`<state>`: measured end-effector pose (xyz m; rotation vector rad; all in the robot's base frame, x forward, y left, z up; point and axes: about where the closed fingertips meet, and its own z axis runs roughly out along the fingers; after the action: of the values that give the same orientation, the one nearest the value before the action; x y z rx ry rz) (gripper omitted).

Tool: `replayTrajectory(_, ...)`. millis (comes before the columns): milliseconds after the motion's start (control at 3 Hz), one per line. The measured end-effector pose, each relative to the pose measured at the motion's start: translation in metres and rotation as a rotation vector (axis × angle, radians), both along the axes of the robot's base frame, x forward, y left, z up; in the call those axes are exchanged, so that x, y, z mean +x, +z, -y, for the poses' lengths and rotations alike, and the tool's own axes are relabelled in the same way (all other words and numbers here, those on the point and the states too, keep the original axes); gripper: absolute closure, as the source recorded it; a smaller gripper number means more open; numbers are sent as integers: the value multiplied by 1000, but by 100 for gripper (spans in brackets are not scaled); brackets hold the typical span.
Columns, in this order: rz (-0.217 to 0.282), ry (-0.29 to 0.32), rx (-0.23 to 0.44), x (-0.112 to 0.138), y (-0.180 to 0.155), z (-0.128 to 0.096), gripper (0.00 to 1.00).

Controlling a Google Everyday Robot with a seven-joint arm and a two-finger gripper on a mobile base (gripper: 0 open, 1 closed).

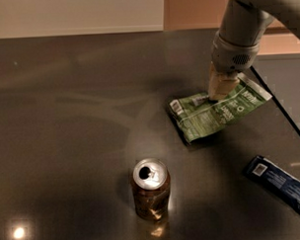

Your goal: Move green jalapeno chip bag near rxbar blueberry

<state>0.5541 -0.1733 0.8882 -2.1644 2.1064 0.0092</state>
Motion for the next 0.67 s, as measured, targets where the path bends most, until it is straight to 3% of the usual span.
replayTrajectory(667, -38, -95, 5, -43, 14, 36, 100)
